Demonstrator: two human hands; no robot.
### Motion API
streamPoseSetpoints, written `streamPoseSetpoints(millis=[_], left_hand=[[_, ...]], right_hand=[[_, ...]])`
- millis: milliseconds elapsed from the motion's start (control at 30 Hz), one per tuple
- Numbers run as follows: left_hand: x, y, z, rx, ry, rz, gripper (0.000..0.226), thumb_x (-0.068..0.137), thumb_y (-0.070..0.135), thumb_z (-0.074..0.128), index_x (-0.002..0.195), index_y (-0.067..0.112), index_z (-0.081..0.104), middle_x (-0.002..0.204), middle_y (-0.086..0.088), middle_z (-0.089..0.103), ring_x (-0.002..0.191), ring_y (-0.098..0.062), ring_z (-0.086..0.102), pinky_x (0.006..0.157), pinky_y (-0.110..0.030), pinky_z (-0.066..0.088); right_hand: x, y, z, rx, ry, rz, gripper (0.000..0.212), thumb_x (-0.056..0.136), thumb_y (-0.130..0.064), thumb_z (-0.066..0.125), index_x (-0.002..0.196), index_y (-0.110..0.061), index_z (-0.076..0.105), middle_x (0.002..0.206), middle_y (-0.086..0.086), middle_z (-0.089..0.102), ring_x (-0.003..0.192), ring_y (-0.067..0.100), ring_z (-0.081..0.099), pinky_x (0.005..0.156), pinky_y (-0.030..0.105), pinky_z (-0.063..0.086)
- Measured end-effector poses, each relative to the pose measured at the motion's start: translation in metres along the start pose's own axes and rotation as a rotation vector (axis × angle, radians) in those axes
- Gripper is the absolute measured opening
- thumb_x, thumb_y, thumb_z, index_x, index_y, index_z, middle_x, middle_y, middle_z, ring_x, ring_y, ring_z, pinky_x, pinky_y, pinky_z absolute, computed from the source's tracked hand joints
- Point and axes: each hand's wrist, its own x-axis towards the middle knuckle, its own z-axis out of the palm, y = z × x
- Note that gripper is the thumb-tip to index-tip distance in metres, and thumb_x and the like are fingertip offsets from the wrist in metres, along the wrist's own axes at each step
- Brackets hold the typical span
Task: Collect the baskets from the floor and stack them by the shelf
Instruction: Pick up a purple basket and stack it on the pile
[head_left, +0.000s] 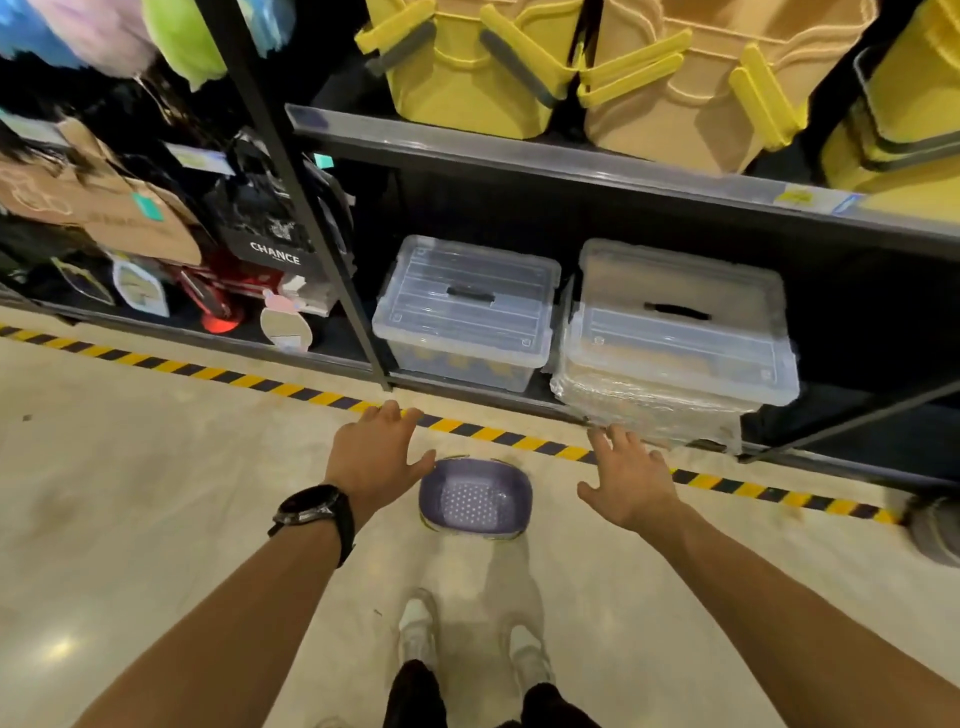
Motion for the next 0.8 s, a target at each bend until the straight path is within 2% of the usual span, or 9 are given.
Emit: streamPoseSetpoints(millis=[167,300,567,700,800], left_hand=[[0.032,-0.043,0.038,0.06,-0.04,0.089,0.06,0.091,0.065,0.049,0.139,0.028,0.048,0.133,-0.002,0.056,0.121,-0.023,0.053,0.079,-0.037,0.052],[0.04,-0.072,0.078,0.019,-0.117,0.04,0.059,0.091,0.064,0.049,0.138,0.028,0.049,0.129,-0.002,0.057,0.114,-0.024,0.056,0.079,-0.038,0.052],[0.045,-0.097,0.183,0.111,-0.31,0.133,0.056,0.094,0.057,0.047,0.138,0.022,0.047,0.123,-0.004,0.056,0.108,-0.025,0.055,0.073,-0.035,0.046],[0.066,-0.099,0.237,0.116,-0.338,0.135,0.057,0.094,0.057,0.046,0.139,0.022,0.046,0.123,-0.003,0.057,0.106,-0.022,0.057,0.069,-0.033,0.044],[0.089,-0.1,0.283,0.088,-0.336,0.126,0.057,0.094,0.058,0.048,0.138,0.022,0.048,0.121,-0.003,0.058,0.105,-0.023,0.058,0.073,-0.035,0.051]], right_hand=[[0.03,-0.043,0.026,0.007,0.003,0.033,0.072,0.091,-0.052,0.053,0.149,-0.019,0.026,0.151,0.009,0.031,0.137,0.03,0.034,0.106,0.047,0.039],[0.045,-0.062,0.061,0.074,-0.046,0.069,0.074,0.092,-0.053,0.053,0.152,-0.02,0.025,0.156,0.008,0.027,0.14,0.029,0.032,0.107,0.047,0.039],[0.079,-0.06,0.159,0.048,-0.202,0.101,0.074,0.091,-0.052,0.054,0.151,-0.018,0.026,0.153,0.009,0.031,0.137,0.028,0.036,0.103,0.045,0.043],[0.113,-0.059,0.208,0.088,-0.226,0.113,0.074,0.091,-0.051,0.055,0.15,-0.017,0.027,0.151,0.008,0.033,0.135,0.028,0.038,0.102,0.044,0.043],[0.148,-0.057,0.247,0.151,-0.222,0.168,0.075,0.092,-0.049,0.057,0.151,-0.016,0.026,0.153,0.009,0.032,0.137,0.029,0.036,0.104,0.046,0.042]])
